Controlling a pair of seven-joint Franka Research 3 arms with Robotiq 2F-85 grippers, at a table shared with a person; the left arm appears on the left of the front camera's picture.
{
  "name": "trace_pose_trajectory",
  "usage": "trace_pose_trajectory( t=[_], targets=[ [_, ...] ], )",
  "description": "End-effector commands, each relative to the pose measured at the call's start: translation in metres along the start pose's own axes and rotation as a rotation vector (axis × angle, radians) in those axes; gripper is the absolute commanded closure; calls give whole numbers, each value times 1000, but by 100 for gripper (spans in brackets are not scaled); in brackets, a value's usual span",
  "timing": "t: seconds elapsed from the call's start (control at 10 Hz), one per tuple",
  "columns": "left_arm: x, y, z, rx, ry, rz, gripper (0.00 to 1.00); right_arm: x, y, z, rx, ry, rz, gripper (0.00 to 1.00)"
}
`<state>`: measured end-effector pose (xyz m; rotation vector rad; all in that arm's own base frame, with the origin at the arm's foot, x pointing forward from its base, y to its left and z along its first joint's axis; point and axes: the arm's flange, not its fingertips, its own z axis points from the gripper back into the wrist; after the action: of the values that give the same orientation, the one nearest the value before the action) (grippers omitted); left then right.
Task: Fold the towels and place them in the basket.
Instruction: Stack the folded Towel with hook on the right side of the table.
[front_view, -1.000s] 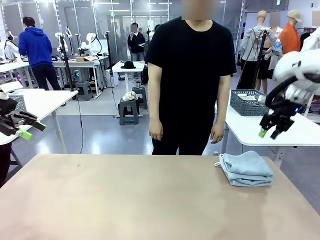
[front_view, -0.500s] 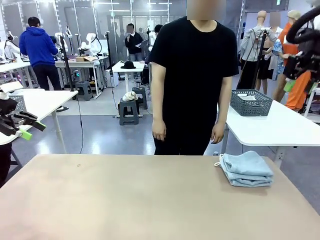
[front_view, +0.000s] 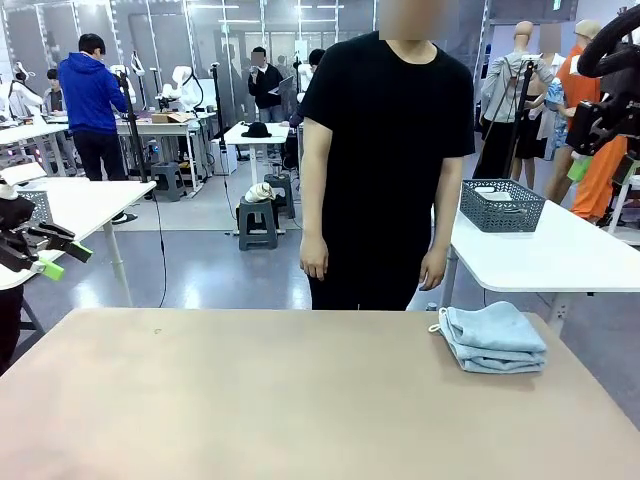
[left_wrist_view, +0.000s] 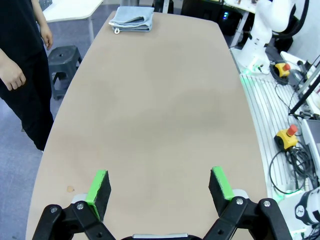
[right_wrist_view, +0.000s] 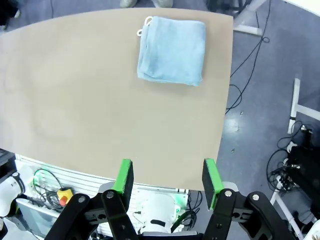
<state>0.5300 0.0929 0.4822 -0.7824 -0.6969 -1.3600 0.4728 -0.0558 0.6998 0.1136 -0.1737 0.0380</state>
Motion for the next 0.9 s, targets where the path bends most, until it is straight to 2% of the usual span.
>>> trace_pose_trajectory(
  t=[0.0,0.8],
  targets=[
    [1,0,1,1,1,0,0,7,-4,6,18,7,1,31],
    [1,0,1,1,1,0,0,7,-4,6,18,7,1,31]
  ],
)
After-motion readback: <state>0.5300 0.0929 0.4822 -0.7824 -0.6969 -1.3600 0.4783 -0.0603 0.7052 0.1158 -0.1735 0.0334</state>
